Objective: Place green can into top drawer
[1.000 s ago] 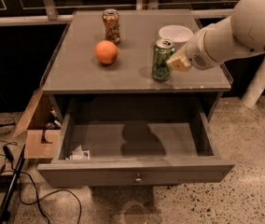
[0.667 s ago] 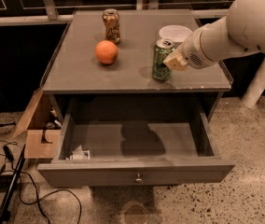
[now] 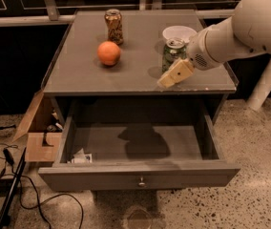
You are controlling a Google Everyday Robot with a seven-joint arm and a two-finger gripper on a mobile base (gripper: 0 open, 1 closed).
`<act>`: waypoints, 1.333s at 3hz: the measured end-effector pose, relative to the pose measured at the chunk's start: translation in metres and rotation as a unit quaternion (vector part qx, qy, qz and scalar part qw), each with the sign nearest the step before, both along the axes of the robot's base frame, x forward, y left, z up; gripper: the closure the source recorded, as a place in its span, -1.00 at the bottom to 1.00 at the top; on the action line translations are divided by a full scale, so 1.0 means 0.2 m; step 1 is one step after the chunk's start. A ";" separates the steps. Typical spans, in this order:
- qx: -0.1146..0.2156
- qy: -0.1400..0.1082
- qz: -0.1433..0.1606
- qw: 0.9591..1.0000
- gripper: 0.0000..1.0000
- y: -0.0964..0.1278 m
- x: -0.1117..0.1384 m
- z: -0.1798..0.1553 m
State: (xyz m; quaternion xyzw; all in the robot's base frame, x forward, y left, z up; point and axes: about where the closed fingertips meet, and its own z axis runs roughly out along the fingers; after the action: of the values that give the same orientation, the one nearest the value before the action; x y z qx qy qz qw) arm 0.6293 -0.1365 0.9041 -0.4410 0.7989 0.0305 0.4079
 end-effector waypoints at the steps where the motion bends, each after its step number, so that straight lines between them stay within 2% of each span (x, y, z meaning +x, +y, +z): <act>1: 0.003 0.001 -0.003 1.000 -0.84 -0.01 0.00 -0.01; 2: 0.017 -0.007 -0.009 1.000 -0.84 -0.02 0.03 -0.03; 4: 0.056 -0.043 -0.018 0.997 -0.82 0.01 0.16 -0.12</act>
Offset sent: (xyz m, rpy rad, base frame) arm 0.0143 -0.0099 -0.0141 0.0715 -0.0294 -0.0390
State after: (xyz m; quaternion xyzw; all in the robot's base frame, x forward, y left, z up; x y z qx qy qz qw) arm 0.6622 -0.1352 0.8808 -0.4036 0.7855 0.0490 0.4666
